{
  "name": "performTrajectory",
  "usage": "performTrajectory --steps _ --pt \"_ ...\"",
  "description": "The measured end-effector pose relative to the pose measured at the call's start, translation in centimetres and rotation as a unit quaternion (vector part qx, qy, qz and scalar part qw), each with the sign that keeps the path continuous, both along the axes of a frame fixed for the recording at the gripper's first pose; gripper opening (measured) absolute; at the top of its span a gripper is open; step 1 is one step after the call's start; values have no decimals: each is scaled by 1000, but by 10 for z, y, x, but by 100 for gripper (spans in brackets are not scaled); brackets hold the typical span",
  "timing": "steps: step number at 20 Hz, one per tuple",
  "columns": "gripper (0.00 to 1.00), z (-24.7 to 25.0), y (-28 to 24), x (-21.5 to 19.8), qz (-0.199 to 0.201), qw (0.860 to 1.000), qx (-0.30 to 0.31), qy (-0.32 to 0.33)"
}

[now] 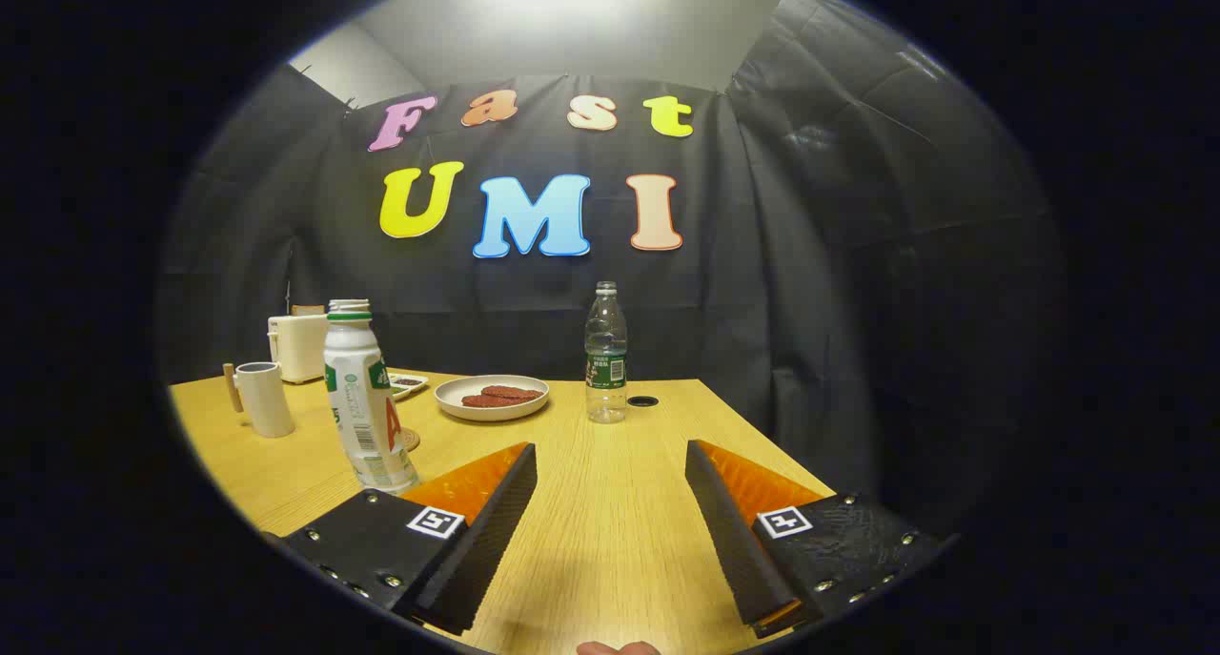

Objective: Take the bottle from table, then pour the juice into the cup, finally place the bottle on the coaster

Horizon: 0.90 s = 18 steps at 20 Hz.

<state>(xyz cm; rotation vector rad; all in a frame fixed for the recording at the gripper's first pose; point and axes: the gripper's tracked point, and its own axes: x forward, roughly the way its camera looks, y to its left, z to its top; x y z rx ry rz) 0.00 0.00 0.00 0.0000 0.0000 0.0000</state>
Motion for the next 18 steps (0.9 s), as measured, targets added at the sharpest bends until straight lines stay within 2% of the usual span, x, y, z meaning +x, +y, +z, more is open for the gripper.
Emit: performTrajectory --steps 3,7,12,18 --pt "96 18 -1 42 -9 1000 -6 -7" --pt "96 67 16 54 9 999 1 -53" --pt "96 95 57 29 23 999 15 -43" --pt "96 104 92 1 28 999 12 -33"
